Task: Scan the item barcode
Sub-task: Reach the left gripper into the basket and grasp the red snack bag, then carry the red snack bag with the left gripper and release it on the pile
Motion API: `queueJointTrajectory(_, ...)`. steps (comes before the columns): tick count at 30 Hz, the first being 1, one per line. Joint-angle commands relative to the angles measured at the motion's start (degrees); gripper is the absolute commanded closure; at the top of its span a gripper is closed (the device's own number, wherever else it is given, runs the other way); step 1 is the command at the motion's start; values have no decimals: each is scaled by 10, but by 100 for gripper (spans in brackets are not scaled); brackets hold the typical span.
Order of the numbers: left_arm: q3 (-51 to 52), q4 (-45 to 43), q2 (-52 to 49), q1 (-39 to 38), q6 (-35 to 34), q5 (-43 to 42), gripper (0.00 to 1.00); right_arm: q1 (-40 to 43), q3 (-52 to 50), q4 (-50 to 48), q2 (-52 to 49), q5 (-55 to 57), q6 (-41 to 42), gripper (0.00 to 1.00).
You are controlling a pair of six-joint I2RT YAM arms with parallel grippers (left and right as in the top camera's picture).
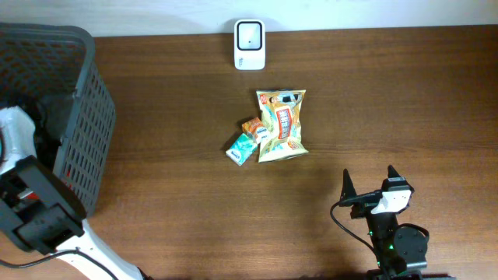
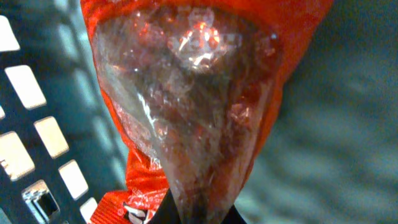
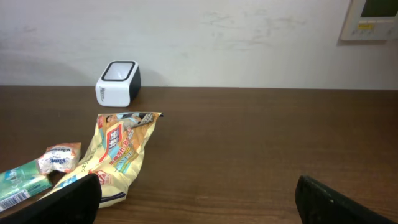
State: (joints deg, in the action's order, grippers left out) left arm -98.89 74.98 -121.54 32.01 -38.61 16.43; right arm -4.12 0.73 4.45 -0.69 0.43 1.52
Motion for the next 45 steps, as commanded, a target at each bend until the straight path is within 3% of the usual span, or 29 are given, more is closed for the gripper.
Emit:
queueJointTrajectory(1, -39, 28, -2, -31, 7, -12, 100, -3, -4, 2, 3, 3, 4, 2)
queueJointTrajectory(10, -60, 48, 38, -38, 7, -14, 100, -3, -4, 3, 3, 3, 4, 2)
queueJointTrajectory(15, -62, 25, 183, -39, 8, -72, 100, -3, -4, 2, 3, 3, 4, 1)
queueJointTrajectory(18, -62, -21, 296, -50, 70, -140, 100, -3, -4, 2, 3, 3, 4, 2)
queueJointTrajectory(26, -62, -131, 451, -152, 88, -148, 100, -3, -4, 2, 3, 3, 4, 1)
queueJointTrajectory(28, -62, -151, 461, -183, 114, -170, 100, -3, -4, 2, 3, 3, 4, 2)
queueJointTrajectory(32, -62, -192, 459, -294, 236, -315, 100, -3, -4, 3, 3, 3, 4, 2)
queueJointTrajectory(37, -62, -201, 412, -464, 352, -317, 100, -3, -4, 3, 3, 3, 4, 2)
queueJointTrajectory(45, -62, -192, 294, -557, 358, -317, 100, -3, -4, 2, 3, 3, 4, 2)
